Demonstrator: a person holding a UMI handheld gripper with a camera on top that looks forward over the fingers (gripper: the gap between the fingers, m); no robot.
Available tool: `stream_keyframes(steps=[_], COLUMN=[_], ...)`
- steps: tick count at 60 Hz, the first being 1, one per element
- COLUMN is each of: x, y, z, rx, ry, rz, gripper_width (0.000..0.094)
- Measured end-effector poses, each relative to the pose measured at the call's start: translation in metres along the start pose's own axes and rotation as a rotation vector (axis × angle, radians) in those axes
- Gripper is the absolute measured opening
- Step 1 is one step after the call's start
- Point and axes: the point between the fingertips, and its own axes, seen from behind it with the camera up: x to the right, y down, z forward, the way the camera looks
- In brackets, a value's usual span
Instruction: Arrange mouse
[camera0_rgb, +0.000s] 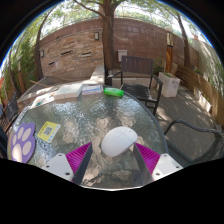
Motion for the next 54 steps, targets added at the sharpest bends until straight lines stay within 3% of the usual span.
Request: stream_keyframes(steps=[9,14,21,37,45,54], x=[-0.012,-0.011,-0.012,-0.005,0.013,-0.033], y=[-0.020,-0.026,-0.029,-0.030,-0.073,-0.181], z=[0.026,0.040,0.051,0.046,0.007,-0.082], rx=[0.012,0.012,0.027,-0.008,0.070,0.301], ry=[-0.020,-0.005,0.039,0.081,0.185,0.197], rz=[0.045,0.035,-0.044,-0.024,0.024,0.086], gripper_width=[0.0818,0.0727,0.0497,0.0354,0.0356,0.0356])
